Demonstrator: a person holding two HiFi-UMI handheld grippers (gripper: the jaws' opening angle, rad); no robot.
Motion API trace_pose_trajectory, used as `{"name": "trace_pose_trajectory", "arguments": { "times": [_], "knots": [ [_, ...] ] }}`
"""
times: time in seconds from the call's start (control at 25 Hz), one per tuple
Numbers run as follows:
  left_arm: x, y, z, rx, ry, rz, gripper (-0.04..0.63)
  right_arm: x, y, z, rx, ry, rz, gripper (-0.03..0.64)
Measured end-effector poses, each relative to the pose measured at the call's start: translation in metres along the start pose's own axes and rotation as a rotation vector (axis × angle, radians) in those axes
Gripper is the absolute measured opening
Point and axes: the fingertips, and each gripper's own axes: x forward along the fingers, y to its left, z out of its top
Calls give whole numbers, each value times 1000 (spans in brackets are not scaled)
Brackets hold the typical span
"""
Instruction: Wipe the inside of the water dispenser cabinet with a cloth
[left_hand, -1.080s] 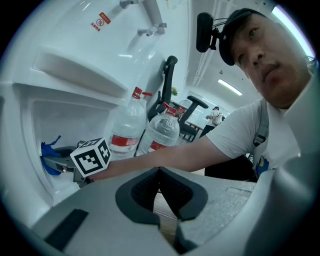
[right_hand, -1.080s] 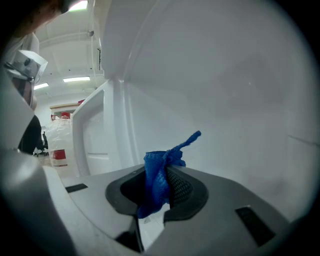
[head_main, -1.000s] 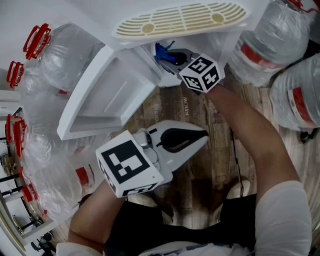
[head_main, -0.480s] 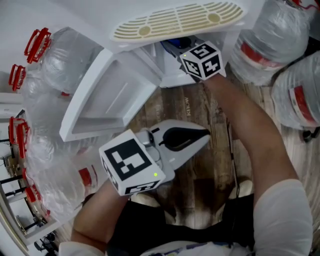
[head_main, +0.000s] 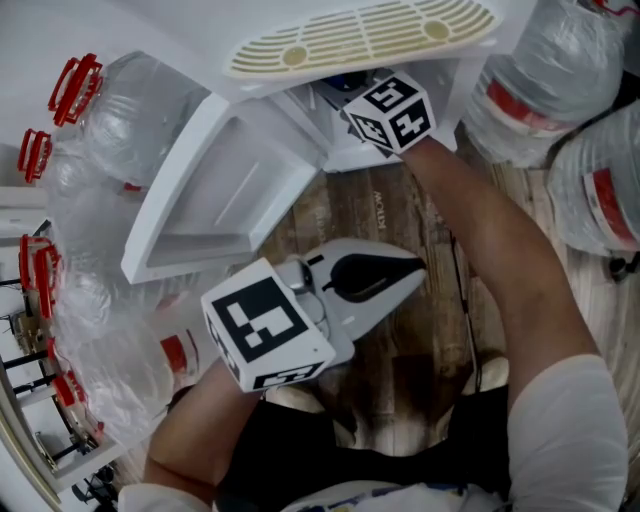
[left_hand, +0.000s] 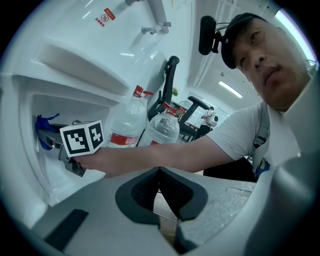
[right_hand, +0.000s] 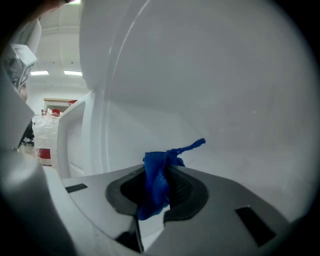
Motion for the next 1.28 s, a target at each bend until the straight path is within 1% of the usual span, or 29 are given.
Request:
{"name": "trace_pose_trajectory", "arguments": {
  "times": [0.4,0.6,0.68,0.8,0.92,1.04,1.12,1.28],
  "knots": [
    [4,-2,-2,-4,9,2,-3,-35,47,-5,-26,3,109,71],
    [8,-5,-4,-1,18,-5,-4,-48,61,-1,-60,0,159,71],
    [8,-5,-4,-4,19,-5,-3,-51,52,7,-47,-26,131,71],
    [8,-5,-3,-1,18,-7,-3,-50,23,19,-38,-52,38,71],
    [7,-6,-4,1,19,-7,-3,-40,-1,31,-35,-77,-33,70],
    [7,-6,-2,1,16,-5,-3,-26,-17,40,-10,-104,-92,69],
    [7,-7,-2,5,16,-6,-3,-15,-18,43,2,-114,-102,69],
    [5,-10,-3,6,14,-8,-3,-1,-4,50,-2,-129,-77,71]
  ]
}}
